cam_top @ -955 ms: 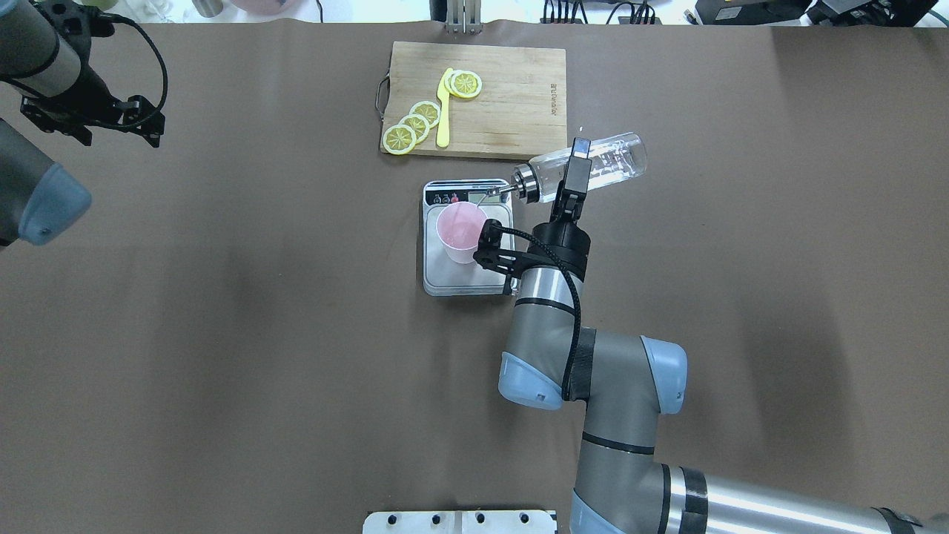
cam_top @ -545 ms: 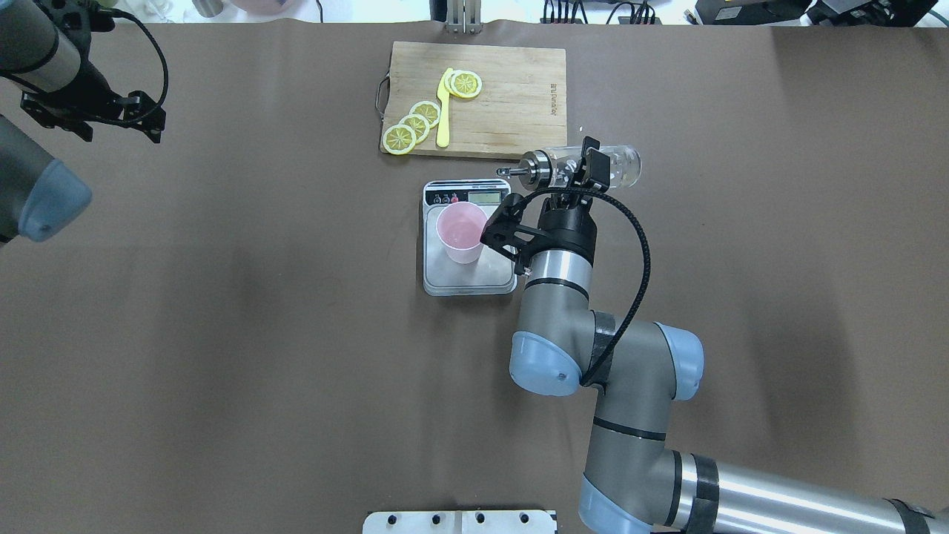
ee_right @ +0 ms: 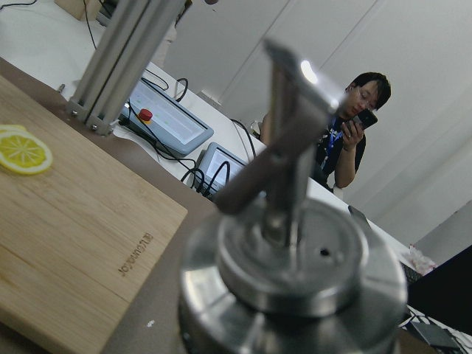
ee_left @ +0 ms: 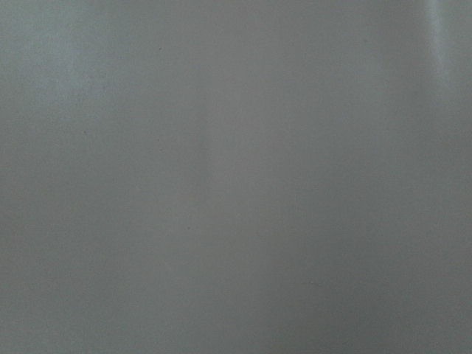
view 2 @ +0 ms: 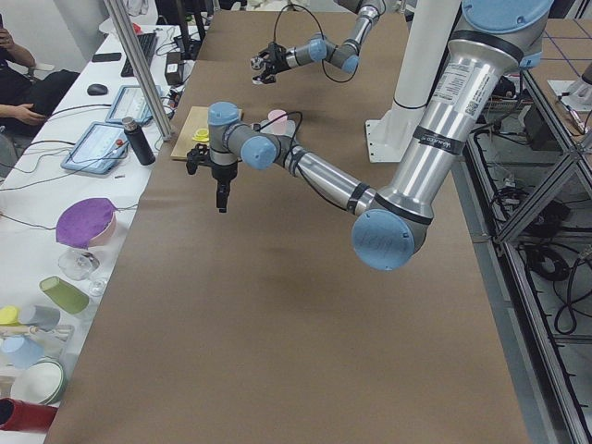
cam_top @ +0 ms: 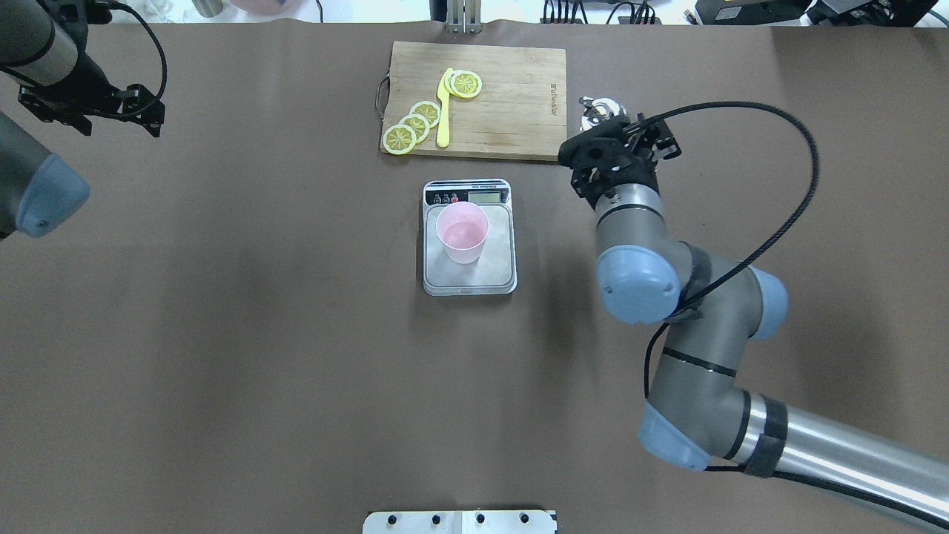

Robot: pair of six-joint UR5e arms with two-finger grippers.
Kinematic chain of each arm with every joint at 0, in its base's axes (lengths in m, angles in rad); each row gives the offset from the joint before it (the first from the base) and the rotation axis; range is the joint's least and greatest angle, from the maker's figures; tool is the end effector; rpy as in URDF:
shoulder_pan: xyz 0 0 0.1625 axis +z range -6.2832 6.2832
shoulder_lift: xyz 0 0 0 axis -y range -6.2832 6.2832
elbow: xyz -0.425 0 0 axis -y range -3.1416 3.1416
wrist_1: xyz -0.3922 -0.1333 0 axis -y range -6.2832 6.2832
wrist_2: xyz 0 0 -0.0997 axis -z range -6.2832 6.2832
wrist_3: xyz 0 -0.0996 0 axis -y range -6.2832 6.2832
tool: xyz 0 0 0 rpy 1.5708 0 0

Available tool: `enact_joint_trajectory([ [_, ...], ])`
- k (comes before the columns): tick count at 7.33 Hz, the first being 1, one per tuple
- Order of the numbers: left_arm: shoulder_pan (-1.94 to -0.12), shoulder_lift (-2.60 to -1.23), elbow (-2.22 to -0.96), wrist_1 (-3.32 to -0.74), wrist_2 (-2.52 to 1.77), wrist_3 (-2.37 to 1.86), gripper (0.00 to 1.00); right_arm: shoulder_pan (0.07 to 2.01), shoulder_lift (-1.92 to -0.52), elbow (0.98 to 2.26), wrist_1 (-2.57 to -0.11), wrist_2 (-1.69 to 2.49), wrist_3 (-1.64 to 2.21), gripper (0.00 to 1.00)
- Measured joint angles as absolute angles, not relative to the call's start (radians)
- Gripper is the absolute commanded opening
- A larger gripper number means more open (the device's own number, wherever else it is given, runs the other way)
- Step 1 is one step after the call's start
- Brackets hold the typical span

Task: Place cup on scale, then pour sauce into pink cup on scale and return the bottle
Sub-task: 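Turn the bottle upright and set it back down with the right gripper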

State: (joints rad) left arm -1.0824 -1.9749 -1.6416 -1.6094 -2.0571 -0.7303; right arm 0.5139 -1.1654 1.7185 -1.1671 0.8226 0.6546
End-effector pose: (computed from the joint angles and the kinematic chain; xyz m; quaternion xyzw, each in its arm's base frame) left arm 0.2265 -0.6112 0.4017 0.0688 0.3320 -0.0526 0.9393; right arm -0.4397 -0.4791 0.3076 0.5259 -0.1109 -0.0003 0.8433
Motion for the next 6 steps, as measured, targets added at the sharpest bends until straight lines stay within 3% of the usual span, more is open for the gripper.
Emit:
enact_joint_trajectory([
  [3,-1.083,-1.977,-1.648,-1.609,-2.057,-0.735,0.98,0.621,-1.356,1.751,-0.928,1.037,0.816,0.0],
  [6,-1.083,-1.977,-1.649,-1.609,-2.056,-0.736,0.98,0.629,-1.426,1.775,-0.892,1.125,1.118,0.0],
])
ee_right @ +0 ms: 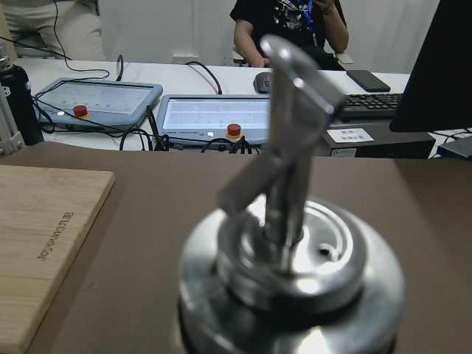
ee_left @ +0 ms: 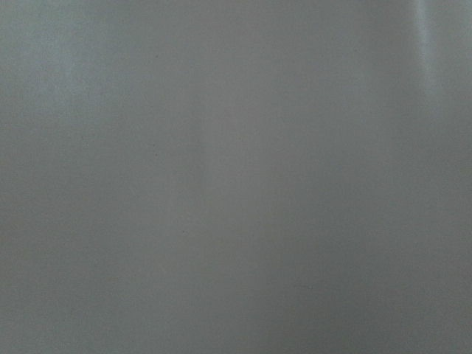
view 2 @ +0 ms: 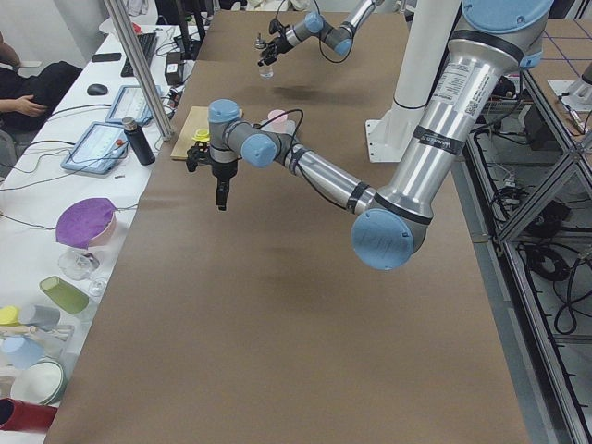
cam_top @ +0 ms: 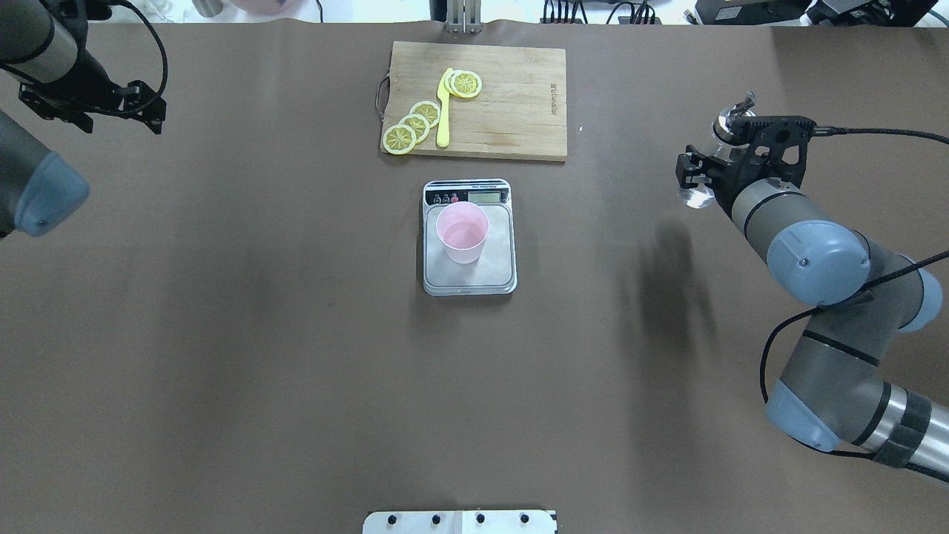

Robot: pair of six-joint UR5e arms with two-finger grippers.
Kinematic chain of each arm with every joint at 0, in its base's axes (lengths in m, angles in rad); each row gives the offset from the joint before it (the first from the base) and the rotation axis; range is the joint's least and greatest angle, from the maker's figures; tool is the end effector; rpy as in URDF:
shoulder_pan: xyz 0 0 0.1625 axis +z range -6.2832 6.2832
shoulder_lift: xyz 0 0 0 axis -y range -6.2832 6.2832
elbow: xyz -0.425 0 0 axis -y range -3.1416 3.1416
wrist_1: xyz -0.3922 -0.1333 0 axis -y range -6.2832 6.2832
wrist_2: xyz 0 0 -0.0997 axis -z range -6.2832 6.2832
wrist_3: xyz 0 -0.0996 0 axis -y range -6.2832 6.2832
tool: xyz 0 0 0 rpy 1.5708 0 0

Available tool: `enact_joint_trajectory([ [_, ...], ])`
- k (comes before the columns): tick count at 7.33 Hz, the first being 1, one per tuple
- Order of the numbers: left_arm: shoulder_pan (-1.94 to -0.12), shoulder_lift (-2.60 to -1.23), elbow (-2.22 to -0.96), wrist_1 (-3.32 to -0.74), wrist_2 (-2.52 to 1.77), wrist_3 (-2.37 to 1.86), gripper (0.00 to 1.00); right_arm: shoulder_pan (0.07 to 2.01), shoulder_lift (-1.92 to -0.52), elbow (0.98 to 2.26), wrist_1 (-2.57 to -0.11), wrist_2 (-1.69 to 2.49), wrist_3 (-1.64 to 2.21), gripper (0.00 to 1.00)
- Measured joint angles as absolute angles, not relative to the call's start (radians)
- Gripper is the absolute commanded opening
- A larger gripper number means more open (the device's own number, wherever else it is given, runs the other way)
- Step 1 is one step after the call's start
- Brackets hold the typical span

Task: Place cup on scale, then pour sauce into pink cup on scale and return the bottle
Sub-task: 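Turn the bottle upright and set it back down with the right gripper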

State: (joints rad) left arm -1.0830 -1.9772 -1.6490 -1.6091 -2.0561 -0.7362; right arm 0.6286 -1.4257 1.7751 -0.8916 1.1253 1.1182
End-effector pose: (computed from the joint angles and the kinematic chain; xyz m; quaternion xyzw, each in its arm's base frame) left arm 0.2258 -0.6108 0.3967 0.0720 0.3341 -0.0545 0.9382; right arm -0.3480 -0.4709 0.4097 0.4118 -0.3124 0.1829 0.8363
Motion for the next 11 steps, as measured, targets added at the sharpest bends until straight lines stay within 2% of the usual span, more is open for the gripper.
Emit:
enact_joint_trajectory([
  [7,-1.083,-1.977,-1.651,-1.608,-2.056,-0.736,0.98,0.463,-1.527,1.798,-0.897,0.966,1.234,0.0],
  [8,-1.083,-1.976,-1.652,-1.608,-2.056,-0.736,0.98,0.446,-1.535,1.798,-0.897,0.935,1.233,0.03],
  [9,-1.083,-1.976,-1.652,-1.608,-2.056,-0.736,0.98,0.435,-1.54,1.8,-0.897,0.917,1.232,0.98],
  [11,-1.083,-1.974,-1.652,-1.608,-2.056,-0.736,0.98,0.426,-1.55,1.802,-0.891,0.905,1.209,1.0],
])
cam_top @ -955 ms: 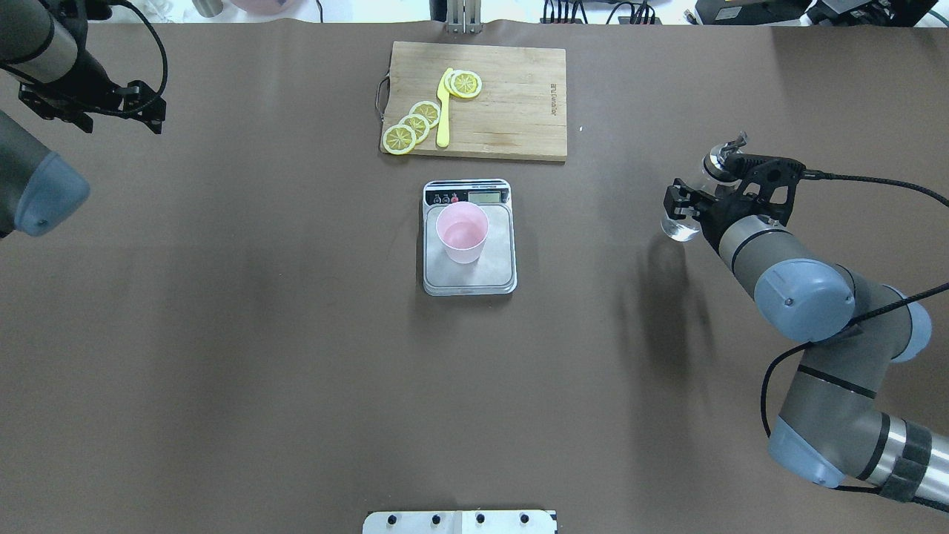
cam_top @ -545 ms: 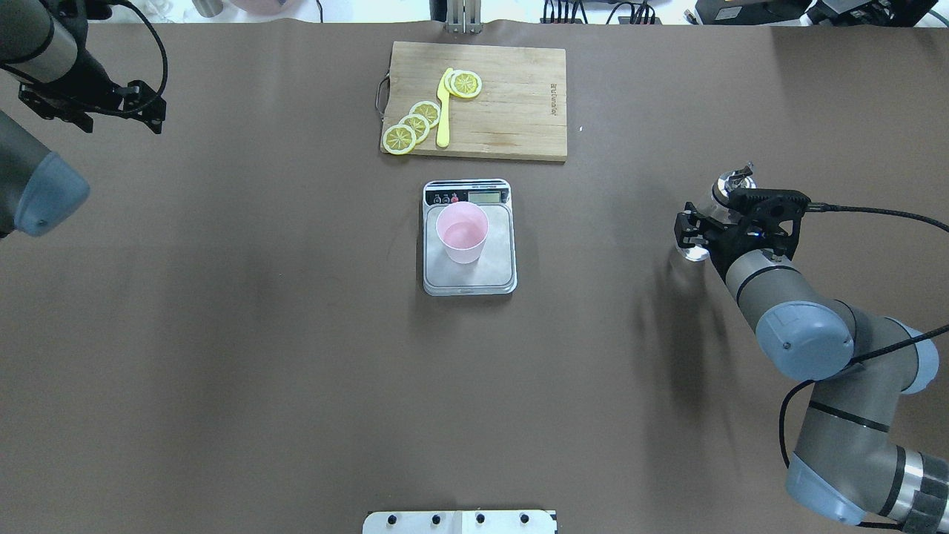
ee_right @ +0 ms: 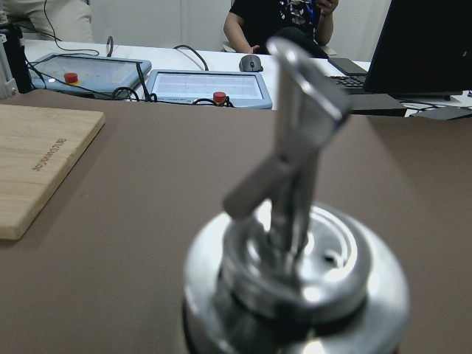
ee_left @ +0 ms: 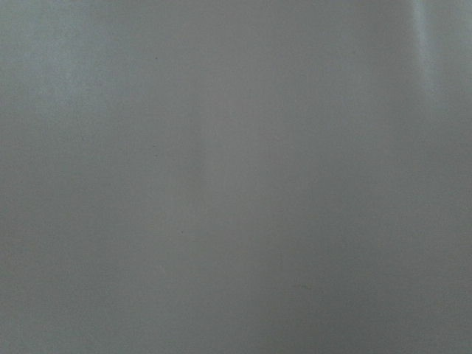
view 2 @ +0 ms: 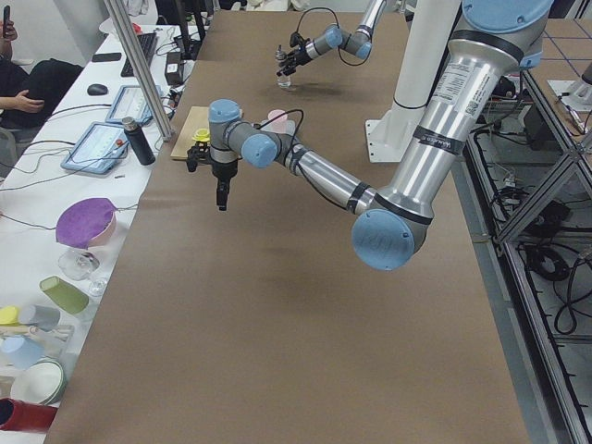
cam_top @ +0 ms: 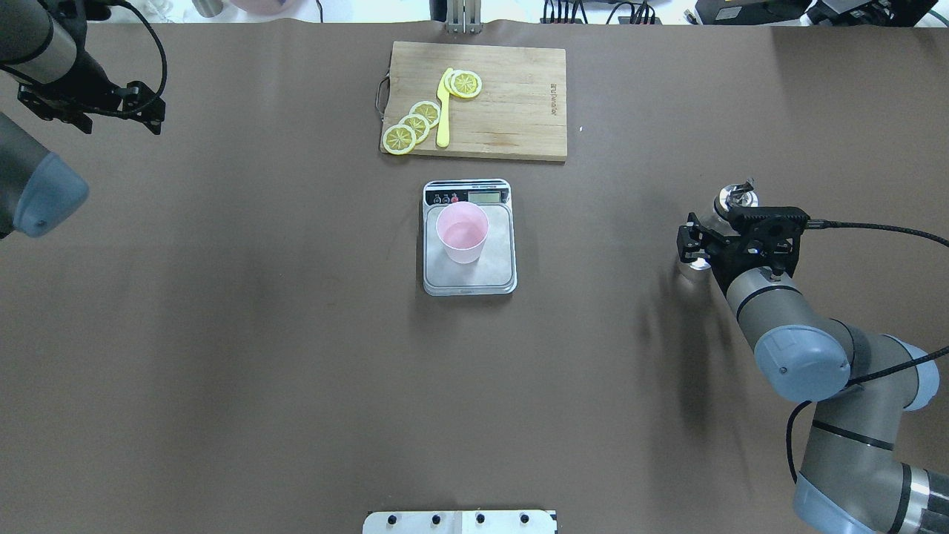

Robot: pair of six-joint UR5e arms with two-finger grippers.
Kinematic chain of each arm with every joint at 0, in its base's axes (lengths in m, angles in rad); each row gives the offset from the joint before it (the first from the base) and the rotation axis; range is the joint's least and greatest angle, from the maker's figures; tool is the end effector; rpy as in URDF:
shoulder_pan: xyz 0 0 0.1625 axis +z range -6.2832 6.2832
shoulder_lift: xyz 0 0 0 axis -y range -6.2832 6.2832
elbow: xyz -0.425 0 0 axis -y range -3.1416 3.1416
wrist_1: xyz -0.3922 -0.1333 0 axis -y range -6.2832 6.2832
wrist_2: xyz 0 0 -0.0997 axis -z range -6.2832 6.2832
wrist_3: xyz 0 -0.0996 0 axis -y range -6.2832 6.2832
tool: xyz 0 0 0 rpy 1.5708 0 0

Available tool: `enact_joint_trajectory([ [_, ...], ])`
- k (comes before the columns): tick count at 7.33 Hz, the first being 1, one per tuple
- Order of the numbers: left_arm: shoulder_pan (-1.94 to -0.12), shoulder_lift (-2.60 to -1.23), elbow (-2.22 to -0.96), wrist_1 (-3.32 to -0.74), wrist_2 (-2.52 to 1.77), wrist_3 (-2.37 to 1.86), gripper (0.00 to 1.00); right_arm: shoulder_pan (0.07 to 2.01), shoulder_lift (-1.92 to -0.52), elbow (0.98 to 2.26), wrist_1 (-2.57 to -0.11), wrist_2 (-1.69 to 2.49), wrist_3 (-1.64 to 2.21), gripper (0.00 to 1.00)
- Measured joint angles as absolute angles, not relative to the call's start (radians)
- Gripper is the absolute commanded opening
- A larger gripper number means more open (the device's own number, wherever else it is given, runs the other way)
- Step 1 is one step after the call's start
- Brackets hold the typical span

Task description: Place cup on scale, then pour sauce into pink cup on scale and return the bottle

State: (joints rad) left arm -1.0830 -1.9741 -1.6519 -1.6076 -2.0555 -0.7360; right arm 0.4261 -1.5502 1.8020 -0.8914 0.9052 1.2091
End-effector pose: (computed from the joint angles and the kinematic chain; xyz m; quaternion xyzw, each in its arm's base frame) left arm 0.2252 -0.6098 0.3975 0.0716 0.3335 -0.0547 0.9384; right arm -0.3847 -0.3886 0.4565 0.4324 -0.2798 0.1738 0.8394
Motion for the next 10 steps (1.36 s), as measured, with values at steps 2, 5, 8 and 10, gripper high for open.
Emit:
enact_joint_trajectory([
  [2,-1.083,-1.973,-1.651,-1.608,-2.056,-0.733,0.98,0.414,-1.556,1.805,-0.888,0.889,1.197,1.0],
  [5,-1.083,-1.972,-1.651,-1.608,-2.056,-0.732,0.98,0.357,-1.624,1.914,-0.892,0.882,1.197,1.0],
  [8,-1.083,-1.969,-1.652,-1.608,-2.056,-0.729,0.98,0.315,-1.784,2.046,-0.894,0.893,1.19,1.0],
  [10,-1.084,-1.966,-1.654,-1.608,-2.056,-0.729,0.98,0.348,-1.862,2.162,-0.897,0.997,1.107,1.0],
])
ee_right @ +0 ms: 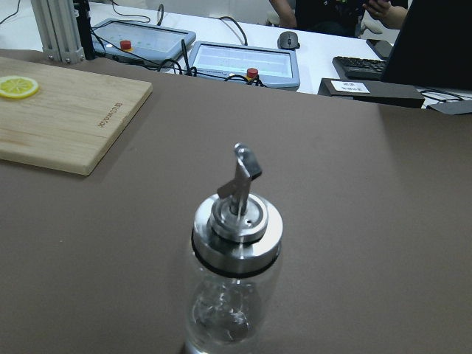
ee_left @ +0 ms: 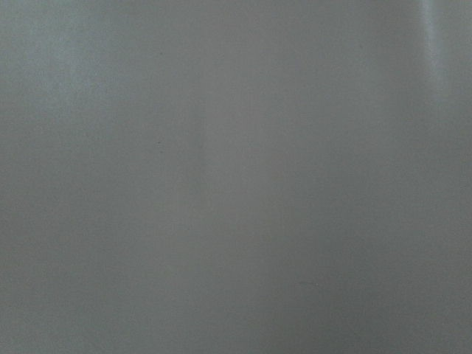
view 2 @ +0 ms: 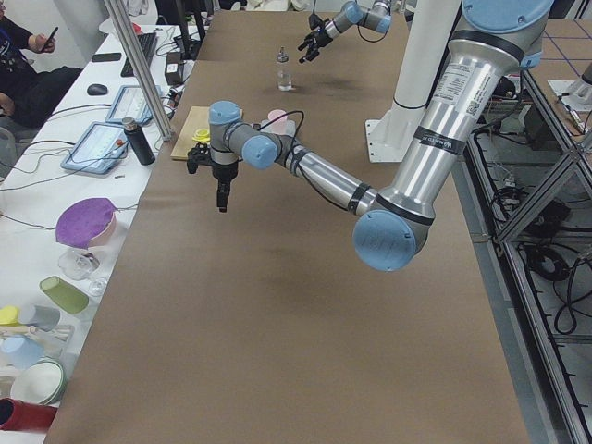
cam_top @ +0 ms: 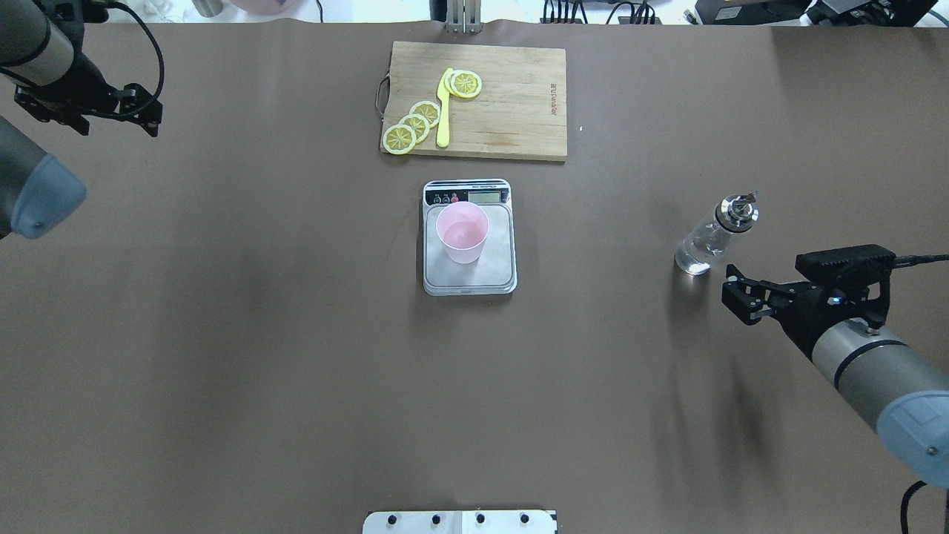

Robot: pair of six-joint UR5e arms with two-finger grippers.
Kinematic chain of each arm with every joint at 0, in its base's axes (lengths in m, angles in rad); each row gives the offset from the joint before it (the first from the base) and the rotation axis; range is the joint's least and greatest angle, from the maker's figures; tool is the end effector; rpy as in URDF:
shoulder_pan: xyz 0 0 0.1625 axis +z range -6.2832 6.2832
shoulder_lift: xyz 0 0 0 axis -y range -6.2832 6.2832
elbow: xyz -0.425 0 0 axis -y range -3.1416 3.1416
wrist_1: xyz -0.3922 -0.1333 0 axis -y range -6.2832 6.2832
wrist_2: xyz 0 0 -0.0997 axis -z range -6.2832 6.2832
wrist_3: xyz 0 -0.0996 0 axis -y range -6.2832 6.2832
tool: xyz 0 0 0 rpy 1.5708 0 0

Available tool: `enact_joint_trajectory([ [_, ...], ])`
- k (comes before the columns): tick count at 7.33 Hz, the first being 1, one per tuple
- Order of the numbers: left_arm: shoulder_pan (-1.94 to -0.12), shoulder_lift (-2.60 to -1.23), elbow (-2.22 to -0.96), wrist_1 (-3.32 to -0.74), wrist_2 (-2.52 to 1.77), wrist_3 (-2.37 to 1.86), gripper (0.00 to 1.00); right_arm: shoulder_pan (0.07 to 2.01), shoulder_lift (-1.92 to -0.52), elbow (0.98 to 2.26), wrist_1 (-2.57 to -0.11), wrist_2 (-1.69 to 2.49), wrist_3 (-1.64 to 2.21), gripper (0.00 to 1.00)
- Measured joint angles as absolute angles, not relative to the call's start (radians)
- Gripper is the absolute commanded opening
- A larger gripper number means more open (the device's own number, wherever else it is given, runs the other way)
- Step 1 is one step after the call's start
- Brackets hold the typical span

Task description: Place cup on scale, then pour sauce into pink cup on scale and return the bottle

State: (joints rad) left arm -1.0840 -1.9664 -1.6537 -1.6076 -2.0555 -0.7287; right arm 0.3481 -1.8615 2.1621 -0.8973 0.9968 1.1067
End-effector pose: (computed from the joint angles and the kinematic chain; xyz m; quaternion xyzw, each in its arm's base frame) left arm 0.2236 -0.6082 0.4016 0.0706 0.3318 -0.0526 0.9393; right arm -0.2914 -0.3051 0.4181 0.4071 -0.3135 0.0831 0.8538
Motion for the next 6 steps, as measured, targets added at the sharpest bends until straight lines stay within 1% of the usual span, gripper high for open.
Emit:
enact_joint_trajectory([
  [1,-1.084,-1.966,-1.655,-1.608,-2.056,-0.728,0.98,0.448,-1.879,2.201,-0.898,1.14,1.025,1.0],
  [2,-1.084,-1.964,-1.659,-1.609,-2.056,-0.727,0.98,0.631,-1.873,2.208,-0.905,1.382,0.906,1.0],
  [3,-1.085,-1.962,-1.668,-1.61,-2.056,-0.73,0.98,0.889,-1.82,2.163,-0.951,1.705,0.74,1.0],
  [4,-1.089,-1.96,-1.678,-1.61,-2.056,-0.733,0.98,1.129,-1.72,2.075,-1.048,1.996,0.571,1.0],
  [5,-1.095,-1.957,-1.684,-1.61,-2.056,-0.731,0.98,1.285,-1.63,1.987,-1.152,2.177,0.431,1.0],
  [6,-1.101,-1.941,-1.691,-1.614,-2.054,-0.726,0.98,1.369,-1.578,1.912,-1.235,2.261,0.327,1.0],
])
